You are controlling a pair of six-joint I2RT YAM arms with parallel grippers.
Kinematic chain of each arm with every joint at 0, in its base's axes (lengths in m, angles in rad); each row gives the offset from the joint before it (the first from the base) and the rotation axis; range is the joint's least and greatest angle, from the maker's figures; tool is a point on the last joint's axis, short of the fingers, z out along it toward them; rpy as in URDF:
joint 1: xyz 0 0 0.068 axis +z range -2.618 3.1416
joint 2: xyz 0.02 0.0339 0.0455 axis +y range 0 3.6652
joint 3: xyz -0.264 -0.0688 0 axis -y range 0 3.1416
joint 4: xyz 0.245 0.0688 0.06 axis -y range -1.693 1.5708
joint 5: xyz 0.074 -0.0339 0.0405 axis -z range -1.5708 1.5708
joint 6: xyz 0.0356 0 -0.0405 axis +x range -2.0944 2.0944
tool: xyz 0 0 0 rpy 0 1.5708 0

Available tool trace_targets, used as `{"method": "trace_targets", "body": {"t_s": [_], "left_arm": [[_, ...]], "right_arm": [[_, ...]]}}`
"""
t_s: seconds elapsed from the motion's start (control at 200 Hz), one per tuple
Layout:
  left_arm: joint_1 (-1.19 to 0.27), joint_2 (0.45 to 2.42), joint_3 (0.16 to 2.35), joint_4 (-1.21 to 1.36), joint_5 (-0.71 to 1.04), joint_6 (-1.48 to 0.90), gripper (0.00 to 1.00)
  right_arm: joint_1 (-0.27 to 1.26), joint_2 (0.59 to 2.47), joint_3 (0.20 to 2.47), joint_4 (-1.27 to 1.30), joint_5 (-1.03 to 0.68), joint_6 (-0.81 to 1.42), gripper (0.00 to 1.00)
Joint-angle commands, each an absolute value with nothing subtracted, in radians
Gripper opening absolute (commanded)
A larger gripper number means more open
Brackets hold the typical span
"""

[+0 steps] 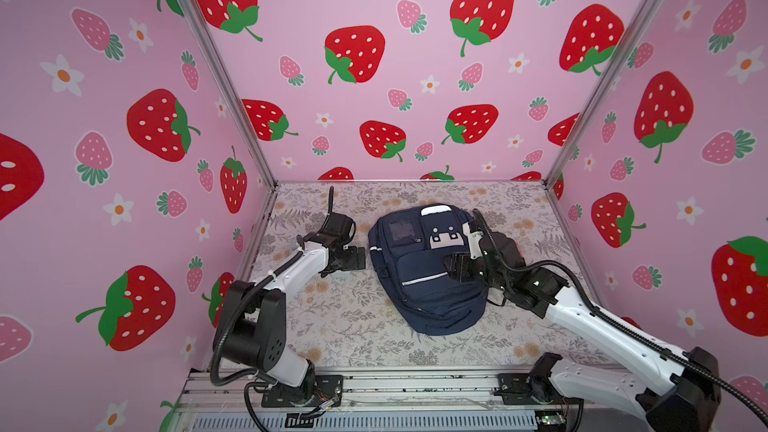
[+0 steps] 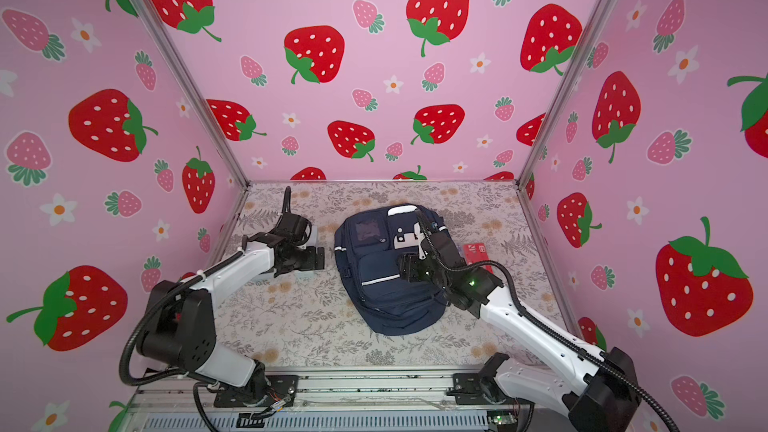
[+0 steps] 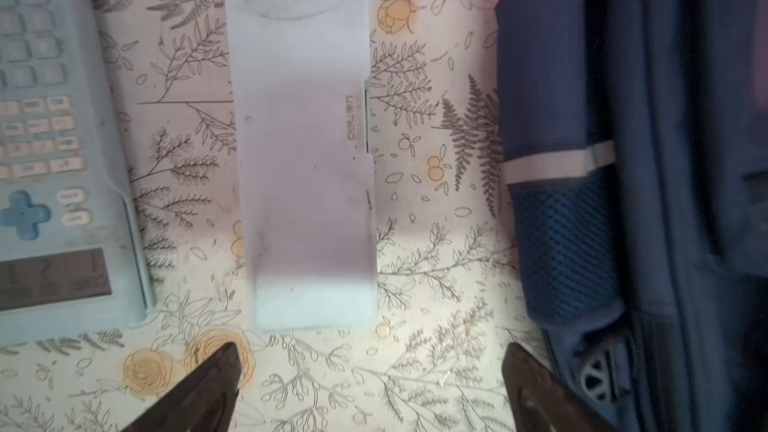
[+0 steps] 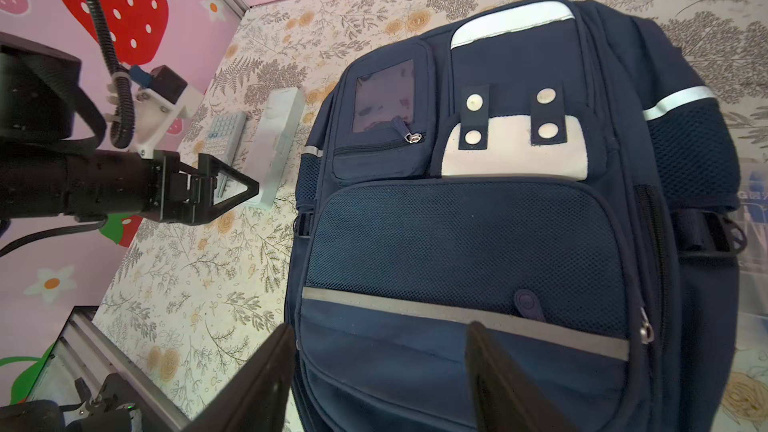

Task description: Pack the student bag

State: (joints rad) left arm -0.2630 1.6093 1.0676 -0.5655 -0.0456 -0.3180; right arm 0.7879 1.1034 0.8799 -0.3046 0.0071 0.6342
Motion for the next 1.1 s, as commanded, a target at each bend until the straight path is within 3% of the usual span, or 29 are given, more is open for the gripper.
{"method": "trace_targets", "body": {"t_s": [0.0,0.285,0.71,0.93,1.09], "left_arm": [[-0.251,1.646,1.141,-0.592,-0.081,-0.295,0.99],[-0.209,1.714,1.152,-0.553,-0.08,-0.252,0.99],[-0.183,1.832,1.192,-0.6,-0.072,-0.244,0.95],[-0.182,1.872,1.221,-0.628,-0.047,-0.266,0.79],[-0.201,1.848,1.215,-0.635,-0.031,-0.3,0.75]], "right_arm": [[0.734,1.113,0.894,-0.297,-0.12,0.595,0.69],[0.595,1.172,0.891,-0.36,-0.279,0.522,0.7],[0.591,1.272,0.955,-0.299,-0.269,0.599,0.65],[0.582,1.358,1.081,-0.373,-0.187,0.605,0.62],[0.574,1.438,1.212,-0.417,-0.158,0.628,0.61]]}}
